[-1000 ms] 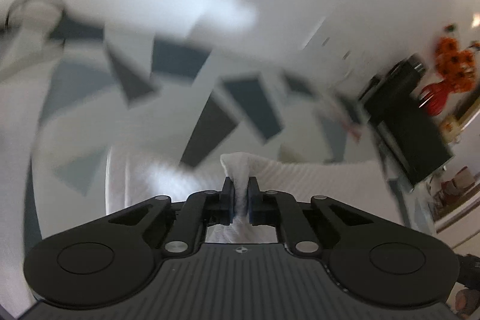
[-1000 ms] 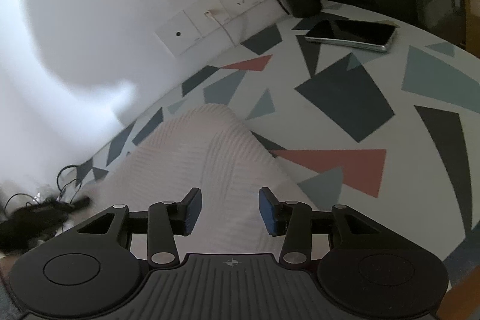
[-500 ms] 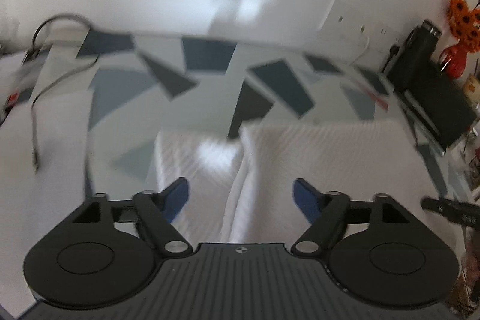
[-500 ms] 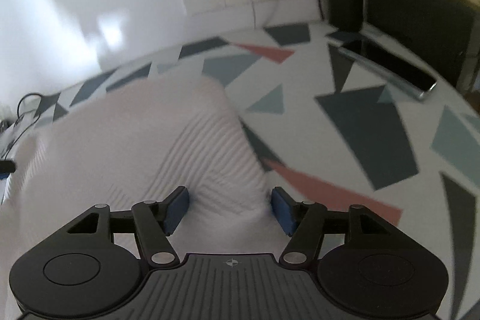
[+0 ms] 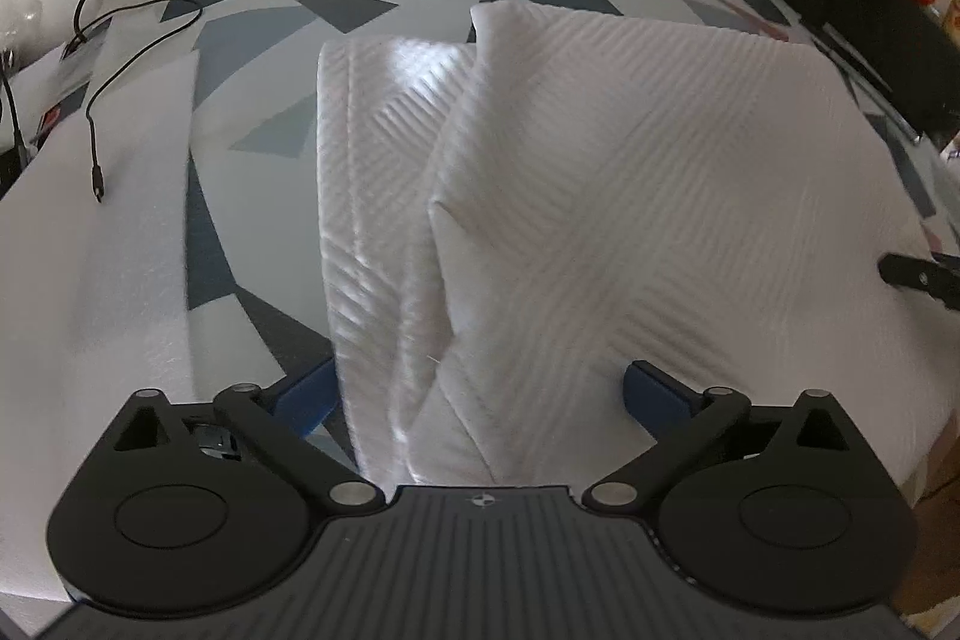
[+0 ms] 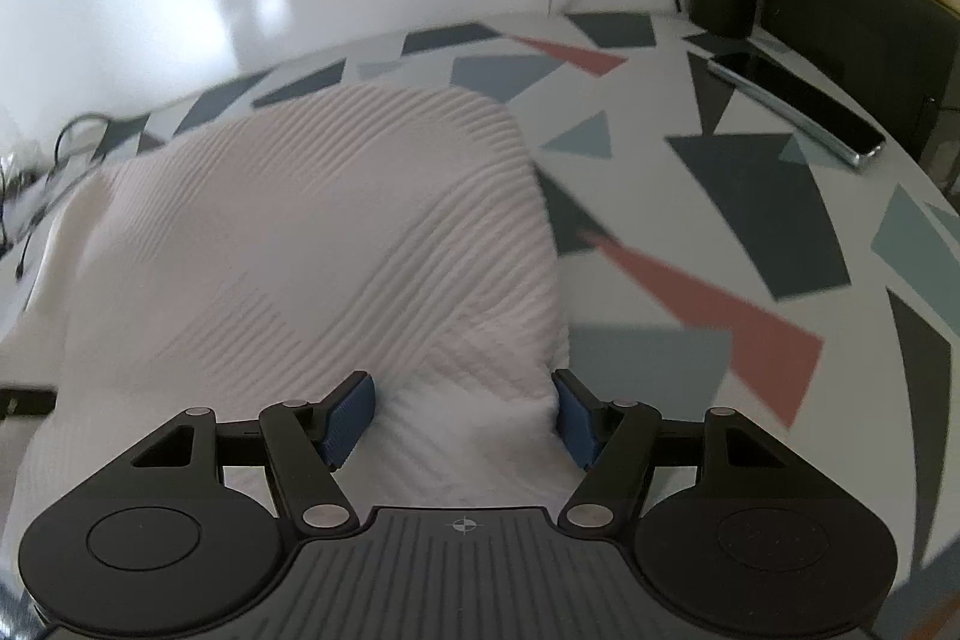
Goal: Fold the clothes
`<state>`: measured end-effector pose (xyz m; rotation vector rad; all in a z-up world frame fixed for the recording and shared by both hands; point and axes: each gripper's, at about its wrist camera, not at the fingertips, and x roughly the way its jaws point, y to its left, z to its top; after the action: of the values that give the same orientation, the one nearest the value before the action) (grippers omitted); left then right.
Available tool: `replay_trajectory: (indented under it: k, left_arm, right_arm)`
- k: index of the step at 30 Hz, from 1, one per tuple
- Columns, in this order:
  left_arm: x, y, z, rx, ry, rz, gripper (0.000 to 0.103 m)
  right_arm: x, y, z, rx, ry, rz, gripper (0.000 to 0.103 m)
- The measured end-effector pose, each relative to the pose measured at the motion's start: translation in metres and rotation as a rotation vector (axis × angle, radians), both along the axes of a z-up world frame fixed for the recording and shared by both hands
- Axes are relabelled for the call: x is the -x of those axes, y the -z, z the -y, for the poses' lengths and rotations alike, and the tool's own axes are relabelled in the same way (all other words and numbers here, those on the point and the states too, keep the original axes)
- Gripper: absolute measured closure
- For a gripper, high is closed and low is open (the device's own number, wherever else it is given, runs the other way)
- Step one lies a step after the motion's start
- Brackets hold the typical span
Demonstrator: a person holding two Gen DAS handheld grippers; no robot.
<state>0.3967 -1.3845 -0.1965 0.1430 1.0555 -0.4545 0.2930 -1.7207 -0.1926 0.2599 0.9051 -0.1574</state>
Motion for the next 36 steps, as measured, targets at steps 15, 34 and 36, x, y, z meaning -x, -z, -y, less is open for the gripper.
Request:
replay_trajectory:
  k: [15,34,36]
  left_arm:
    - [0.008,0.003,0.005,-0.022,-0.008,0.022,0.0]
    - [0.013,0.006,0.005,-0.019,-0.065,0.033,0.0]
    - [0.015,0.006,0.004,-0.014,-0.078,0.039,0.0]
  right_arm:
    - [0.008,0.008,0.007,-0.052,0.042,-0.056,0.001]
    - [0.003,0.013,-0.006,0.01,0.084,-0.047,0.001]
    - [0.004,0.014,-0.006,0.011,0.088,-0.042,0.001]
